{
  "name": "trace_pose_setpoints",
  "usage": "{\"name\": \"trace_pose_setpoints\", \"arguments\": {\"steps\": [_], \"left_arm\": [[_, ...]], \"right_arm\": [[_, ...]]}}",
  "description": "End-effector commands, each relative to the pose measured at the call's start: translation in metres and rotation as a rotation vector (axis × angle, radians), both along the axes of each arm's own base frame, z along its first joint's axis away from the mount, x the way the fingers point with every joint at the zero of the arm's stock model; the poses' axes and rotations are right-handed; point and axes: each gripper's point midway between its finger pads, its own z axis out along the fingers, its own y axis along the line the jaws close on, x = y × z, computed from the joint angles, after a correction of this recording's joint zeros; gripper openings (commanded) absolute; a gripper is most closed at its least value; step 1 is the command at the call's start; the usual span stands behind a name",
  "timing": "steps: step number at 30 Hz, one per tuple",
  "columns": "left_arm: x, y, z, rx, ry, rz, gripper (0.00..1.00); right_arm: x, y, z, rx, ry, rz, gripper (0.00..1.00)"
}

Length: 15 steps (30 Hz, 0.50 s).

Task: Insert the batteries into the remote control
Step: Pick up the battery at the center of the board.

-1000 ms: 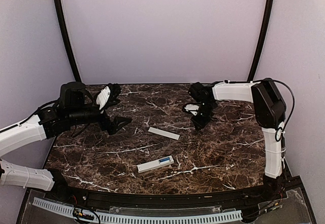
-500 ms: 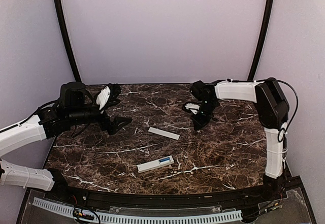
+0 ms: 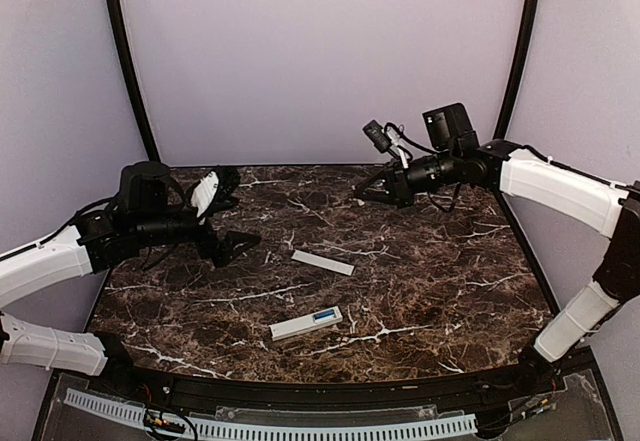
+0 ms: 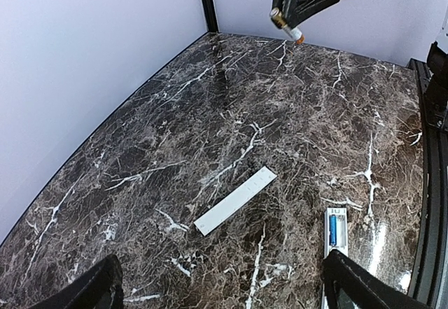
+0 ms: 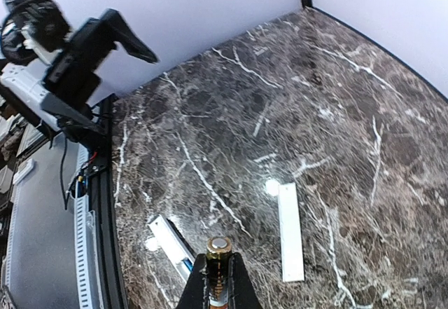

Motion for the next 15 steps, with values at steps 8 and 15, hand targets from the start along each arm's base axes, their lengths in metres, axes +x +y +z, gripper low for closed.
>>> {"name": "trace_pose_setpoints", "arguments": {"steps": [8,15], "left_arm": [[-0.024,-0.016,-0.042,0.089,0.114,-0.159,0.93],[-0.08,-0.041,-0.089,0.216,0.122,-0.428,0.93]], "right_arm": [[-0.085,0.009,0.109,0.381,-0.396,0.294,0.0],[-0.112,0.001,0.124,0.414,-0.537,0.371,0.0]]}}
